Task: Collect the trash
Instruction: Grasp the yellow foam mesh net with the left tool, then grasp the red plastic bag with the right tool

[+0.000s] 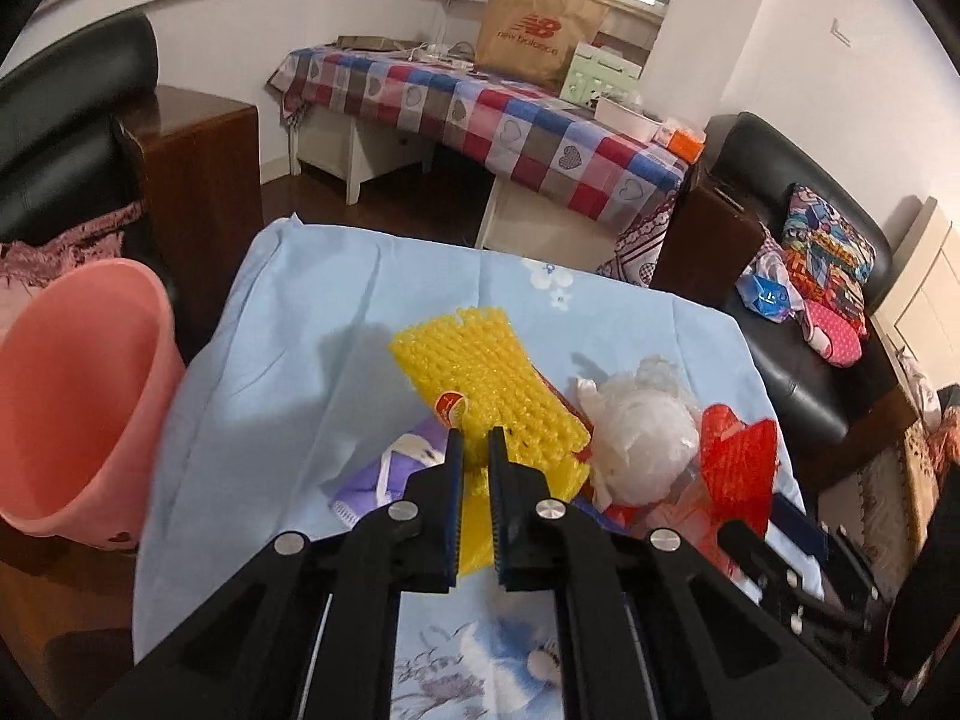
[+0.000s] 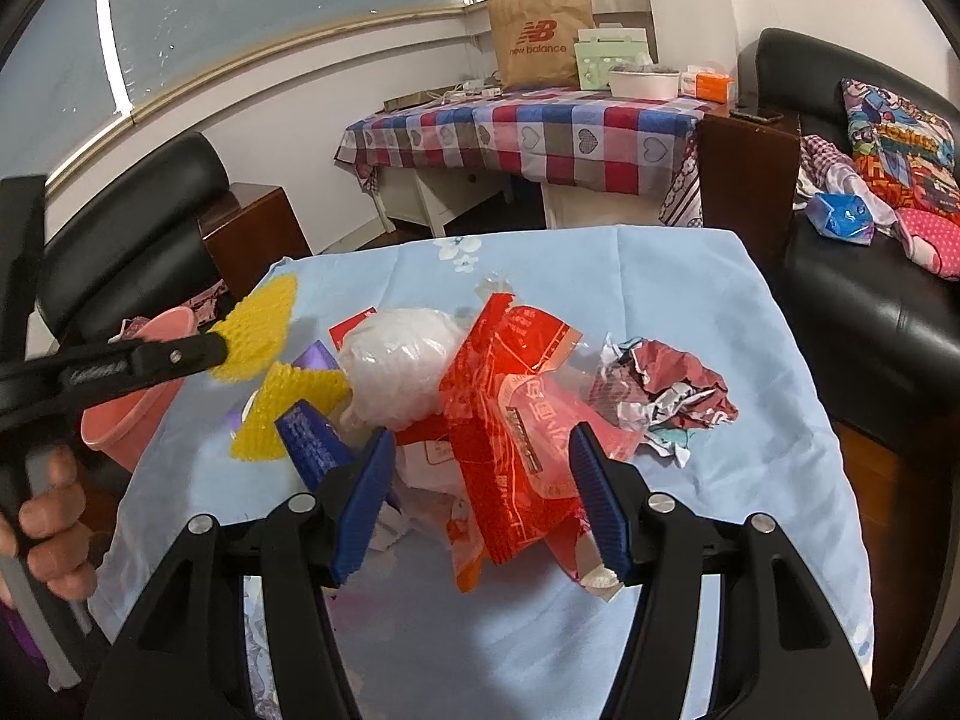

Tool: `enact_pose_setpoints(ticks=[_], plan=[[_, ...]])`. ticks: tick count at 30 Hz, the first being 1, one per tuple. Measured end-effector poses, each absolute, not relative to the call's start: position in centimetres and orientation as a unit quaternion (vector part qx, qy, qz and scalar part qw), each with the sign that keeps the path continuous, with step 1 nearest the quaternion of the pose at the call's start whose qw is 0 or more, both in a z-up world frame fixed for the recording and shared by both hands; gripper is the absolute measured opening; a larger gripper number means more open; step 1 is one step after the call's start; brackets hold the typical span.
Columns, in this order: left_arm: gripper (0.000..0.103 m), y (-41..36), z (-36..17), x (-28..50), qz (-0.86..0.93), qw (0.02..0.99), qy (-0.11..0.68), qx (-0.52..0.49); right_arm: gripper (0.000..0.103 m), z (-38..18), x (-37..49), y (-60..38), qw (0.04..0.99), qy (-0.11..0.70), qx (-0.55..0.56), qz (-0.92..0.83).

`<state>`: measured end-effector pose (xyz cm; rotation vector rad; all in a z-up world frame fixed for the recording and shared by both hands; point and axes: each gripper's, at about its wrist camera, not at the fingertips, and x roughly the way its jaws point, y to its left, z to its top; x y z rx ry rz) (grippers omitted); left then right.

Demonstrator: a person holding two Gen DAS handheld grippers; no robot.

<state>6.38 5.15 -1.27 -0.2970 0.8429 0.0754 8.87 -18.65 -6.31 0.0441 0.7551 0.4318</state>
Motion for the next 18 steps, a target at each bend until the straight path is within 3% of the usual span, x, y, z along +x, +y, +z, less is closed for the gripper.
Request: enact_pose_setpoints(ticks=[3,9,18], plan=[[0.007,5.4,-1.2,5.6,0.036,0.902,0.407,-0.141,0.061,-6.2,9.0,-18.1,0.907,0.364,0.015,0.21],[0.007,5.7,-1.1,4.6,0.036,0.903,0.404,-0.14,0.024,-6.5,9.5,-17.5,0.903,0.378,0.012,0.204],[0.007,6.2,-0.2,2.5,0.031,0.911,0.388,-0.136,0.012,-4.9,8.2,-16.9,0.908,0.363,0.003,0.209]])
